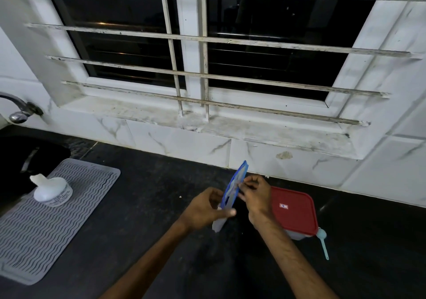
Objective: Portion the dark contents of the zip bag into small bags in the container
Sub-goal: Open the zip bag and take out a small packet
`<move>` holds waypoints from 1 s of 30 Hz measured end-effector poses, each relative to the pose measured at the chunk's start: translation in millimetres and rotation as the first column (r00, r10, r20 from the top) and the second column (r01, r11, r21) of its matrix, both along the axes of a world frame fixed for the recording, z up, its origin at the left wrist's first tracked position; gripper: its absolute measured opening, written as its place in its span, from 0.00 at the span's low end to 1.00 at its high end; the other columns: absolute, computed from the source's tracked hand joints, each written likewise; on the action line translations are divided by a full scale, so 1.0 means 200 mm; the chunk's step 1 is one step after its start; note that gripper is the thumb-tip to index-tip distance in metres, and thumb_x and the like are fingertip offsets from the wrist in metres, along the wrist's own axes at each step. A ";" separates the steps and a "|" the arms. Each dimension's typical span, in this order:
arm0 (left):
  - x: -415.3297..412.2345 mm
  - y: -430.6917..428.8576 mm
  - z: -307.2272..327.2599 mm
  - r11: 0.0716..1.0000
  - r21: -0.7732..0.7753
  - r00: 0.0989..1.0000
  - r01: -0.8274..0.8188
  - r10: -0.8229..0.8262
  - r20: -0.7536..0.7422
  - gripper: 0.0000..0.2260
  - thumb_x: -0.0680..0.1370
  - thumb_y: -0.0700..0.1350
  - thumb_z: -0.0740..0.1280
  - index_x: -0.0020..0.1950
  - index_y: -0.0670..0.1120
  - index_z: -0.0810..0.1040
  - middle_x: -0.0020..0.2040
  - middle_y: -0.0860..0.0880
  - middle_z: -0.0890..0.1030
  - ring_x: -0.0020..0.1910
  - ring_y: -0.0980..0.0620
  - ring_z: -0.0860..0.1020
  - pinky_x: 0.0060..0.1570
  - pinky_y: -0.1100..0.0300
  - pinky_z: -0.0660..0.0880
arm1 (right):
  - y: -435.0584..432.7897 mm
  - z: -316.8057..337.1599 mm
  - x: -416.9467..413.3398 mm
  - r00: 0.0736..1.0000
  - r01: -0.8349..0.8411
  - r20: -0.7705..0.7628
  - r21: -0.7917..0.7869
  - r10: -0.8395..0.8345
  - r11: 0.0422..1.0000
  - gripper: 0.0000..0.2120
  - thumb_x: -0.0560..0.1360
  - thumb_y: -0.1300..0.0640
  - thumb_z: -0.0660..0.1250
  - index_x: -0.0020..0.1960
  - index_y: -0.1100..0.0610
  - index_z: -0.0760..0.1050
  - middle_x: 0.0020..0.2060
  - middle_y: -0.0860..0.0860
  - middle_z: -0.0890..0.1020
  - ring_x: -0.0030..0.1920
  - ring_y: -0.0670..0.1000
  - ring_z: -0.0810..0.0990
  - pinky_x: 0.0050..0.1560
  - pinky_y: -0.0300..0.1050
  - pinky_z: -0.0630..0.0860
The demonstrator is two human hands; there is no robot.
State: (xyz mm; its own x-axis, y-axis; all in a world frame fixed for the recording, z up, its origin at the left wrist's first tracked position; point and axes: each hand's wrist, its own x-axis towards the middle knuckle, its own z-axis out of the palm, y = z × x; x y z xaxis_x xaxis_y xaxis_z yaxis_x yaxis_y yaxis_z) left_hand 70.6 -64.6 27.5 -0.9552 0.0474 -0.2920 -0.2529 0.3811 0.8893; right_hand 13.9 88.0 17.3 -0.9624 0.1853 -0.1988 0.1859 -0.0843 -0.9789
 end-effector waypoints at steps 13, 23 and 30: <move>0.02 -0.13 0.03 0.935 -0.133 0.879 -0.330 0.253 -0.403 0.06 0.71 0.44 0.76 0.40 0.55 0.82 0.36 0.56 0.82 0.34 0.63 0.79 0.38 0.67 0.75 | 0.01 0.14 0.05 0.813 0.178 -0.460 0.780 0.356 0.600 0.11 0.75 0.53 0.69 0.56 0.53 0.77 0.52 0.49 0.78 0.53 0.50 0.74 0.49 0.45 0.74; 0.04 -0.19 0.03 0.929 -0.186 0.839 -0.319 0.186 -0.512 0.05 0.74 0.48 0.74 0.49 0.53 0.83 0.39 0.57 0.84 0.37 0.60 0.82 0.39 0.53 0.81 | -0.16 0.09 0.02 0.622 -0.060 -0.408 0.826 0.668 0.560 0.06 0.74 0.50 0.67 0.47 0.49 0.82 0.43 0.41 0.85 0.44 0.44 0.80 0.55 0.56 0.73; 0.06 -0.20 0.01 0.902 -0.175 0.803 -0.394 0.246 -0.543 0.02 0.75 0.52 0.70 0.46 0.56 0.82 0.39 0.60 0.83 0.38 0.59 0.81 0.37 0.50 0.80 | -0.18 0.10 0.02 0.637 -0.092 -0.352 0.849 0.686 0.520 0.04 0.74 0.51 0.67 0.45 0.49 0.81 0.40 0.42 0.84 0.43 0.45 0.80 0.55 0.52 0.72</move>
